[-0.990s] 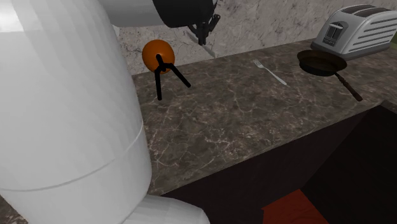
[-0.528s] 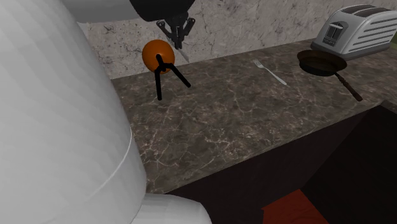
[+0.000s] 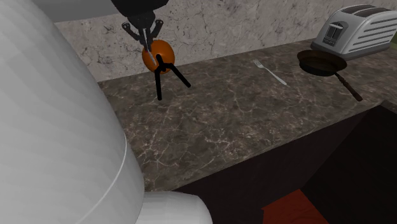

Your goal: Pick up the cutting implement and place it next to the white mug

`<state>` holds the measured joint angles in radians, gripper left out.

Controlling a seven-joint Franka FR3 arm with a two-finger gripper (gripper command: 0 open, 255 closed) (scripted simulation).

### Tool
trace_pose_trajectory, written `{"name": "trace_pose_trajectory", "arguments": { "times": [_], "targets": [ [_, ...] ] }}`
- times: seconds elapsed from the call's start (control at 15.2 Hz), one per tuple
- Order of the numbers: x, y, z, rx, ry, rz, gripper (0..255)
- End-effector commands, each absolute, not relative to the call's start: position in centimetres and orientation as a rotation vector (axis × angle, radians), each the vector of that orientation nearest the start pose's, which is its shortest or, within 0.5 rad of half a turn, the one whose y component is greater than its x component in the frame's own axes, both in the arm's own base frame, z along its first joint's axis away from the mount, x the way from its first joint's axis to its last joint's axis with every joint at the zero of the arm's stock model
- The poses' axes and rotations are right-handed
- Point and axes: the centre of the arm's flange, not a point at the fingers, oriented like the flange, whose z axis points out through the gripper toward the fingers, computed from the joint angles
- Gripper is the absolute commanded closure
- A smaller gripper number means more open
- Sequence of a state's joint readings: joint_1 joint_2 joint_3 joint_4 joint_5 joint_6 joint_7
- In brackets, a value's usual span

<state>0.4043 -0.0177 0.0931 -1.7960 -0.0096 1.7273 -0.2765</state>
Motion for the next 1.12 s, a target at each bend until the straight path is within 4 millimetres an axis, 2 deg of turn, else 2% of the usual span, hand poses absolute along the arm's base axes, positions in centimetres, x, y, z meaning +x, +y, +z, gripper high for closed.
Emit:
{"name": "trace_pose_trajectory", "arguments": {
  "times": [0.0, 0.99, 1.06],
  "targets": [
    [46.7, 28.5, 54.2, -2.924, -1.192, 0.078, 255],
    [35.5, 44.8, 54.2, -2.924, -1.192, 0.078, 255],
    [34.5, 46.3, 54.2, -2.924, -1.192, 0.078, 255]
  ]
}}
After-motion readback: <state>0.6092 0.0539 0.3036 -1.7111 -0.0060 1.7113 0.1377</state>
